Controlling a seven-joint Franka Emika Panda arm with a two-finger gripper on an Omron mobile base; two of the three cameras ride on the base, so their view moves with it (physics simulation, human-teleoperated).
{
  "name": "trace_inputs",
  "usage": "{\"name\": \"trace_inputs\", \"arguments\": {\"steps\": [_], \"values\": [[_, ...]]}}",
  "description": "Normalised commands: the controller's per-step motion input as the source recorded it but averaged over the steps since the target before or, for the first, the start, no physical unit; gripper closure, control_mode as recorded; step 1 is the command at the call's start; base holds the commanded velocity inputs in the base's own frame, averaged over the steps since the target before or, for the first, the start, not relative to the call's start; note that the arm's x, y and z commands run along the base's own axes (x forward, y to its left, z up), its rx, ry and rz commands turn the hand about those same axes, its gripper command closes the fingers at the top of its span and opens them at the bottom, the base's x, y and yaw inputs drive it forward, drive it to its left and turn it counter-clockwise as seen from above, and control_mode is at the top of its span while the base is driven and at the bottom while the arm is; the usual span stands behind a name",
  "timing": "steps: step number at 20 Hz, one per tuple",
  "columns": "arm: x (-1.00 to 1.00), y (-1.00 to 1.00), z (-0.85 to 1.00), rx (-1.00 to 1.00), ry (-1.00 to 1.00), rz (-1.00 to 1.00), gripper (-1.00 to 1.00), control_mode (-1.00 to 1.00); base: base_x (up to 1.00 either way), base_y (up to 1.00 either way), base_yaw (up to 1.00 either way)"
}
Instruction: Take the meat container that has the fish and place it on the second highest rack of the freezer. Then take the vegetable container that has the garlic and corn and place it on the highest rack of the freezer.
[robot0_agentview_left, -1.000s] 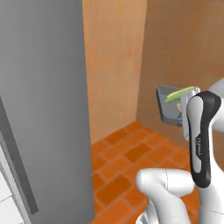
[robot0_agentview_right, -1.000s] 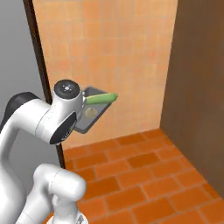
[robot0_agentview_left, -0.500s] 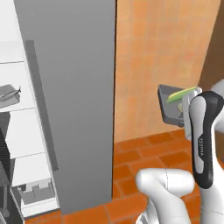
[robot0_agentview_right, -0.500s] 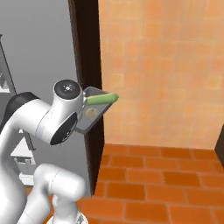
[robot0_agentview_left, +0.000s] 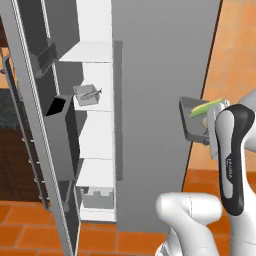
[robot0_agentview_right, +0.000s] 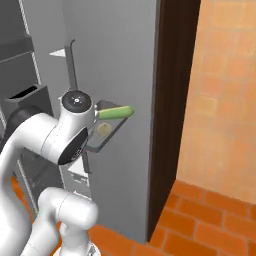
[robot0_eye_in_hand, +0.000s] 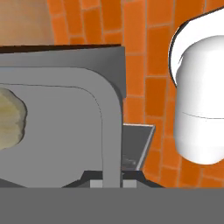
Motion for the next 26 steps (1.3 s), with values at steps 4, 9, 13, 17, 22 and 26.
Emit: {"name": "trace_inputs", "arguments": {"steps": [4, 9, 13, 17, 22, 26], "values": [[0.0, 0.0, 0.0, 0.0, 0.0, 0.0, 1.0, 1.0, 0.41, 0.34, 0.59], [0.0, 0.0, 0.0, 0.0, 0.0, 0.0, 1.0, 1.0, 0.74, 0.29, 0.35], [0.0, 0.0, 0.0, 0.0, 0.0, 0.0, 1.0, 1.0, 0.0, 0.58, 0.02], [0.0, 0.0, 0.0, 0.0, 0.0, 0.0, 1.0, 1.0, 0.19, 0.07, -0.05], [0.0, 0.0, 0.0, 0.0, 0.0, 0.0, 1.0, 1.0, 0.43, 0.23, -0.01], [0.0, 0.0, 0.0, 0.0, 0.0, 0.0, 1.0, 1.0, 0.46, 0.29, 0.0]]}}
